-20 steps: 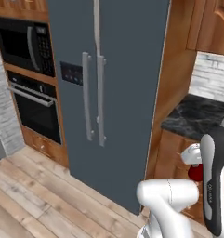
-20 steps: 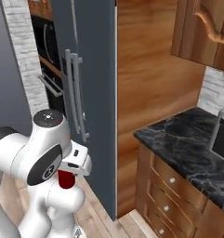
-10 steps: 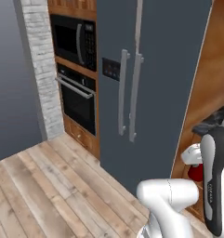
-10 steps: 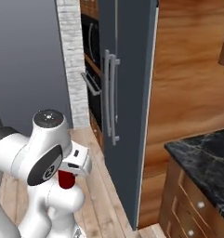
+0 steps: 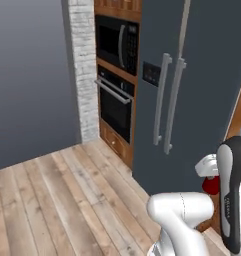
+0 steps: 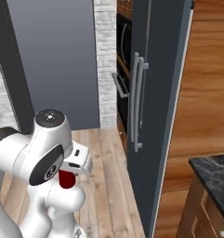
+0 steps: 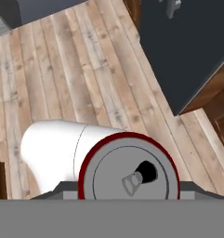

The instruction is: Four empty soda cans are scattered around the kitchen. Gather all the cans and cluster them next to the stove for recycling.

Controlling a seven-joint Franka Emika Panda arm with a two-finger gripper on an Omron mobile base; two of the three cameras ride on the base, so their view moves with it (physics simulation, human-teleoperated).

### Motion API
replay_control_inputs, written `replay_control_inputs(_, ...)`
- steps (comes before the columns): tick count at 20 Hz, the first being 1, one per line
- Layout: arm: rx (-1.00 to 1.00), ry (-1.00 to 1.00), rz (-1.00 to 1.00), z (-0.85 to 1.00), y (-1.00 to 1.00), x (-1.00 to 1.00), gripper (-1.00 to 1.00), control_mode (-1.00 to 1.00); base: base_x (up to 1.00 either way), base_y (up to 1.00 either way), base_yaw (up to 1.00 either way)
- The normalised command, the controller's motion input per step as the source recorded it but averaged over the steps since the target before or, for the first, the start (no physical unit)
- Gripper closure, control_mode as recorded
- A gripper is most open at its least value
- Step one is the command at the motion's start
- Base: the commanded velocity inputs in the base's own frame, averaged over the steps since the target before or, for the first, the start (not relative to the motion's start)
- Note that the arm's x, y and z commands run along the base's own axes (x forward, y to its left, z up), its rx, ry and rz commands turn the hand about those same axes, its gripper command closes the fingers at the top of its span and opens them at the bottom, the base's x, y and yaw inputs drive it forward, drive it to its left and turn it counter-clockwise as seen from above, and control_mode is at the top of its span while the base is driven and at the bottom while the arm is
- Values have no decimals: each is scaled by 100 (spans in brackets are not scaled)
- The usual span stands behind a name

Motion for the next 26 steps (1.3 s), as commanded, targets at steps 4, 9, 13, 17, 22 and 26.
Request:
replay_control_inputs(4,0,0,0,0,0,0,100,100,56,23,4)
replay_control_inputs(9,0,0,0,0,0,0,100,100,64,50,-4)
replay_control_inputs(13,0,0,0,0,0,0,100,100,62,68,-4)
replay_control_inputs(17,0,0,0,0,0,0,100,100,31,92,-3)
replay_control_inputs(22,0,0,0,0,0,0,100,100,20,100,-2)
replay_control_inputs(26,0,0,0,0,0,0,100,100,25,100,0)
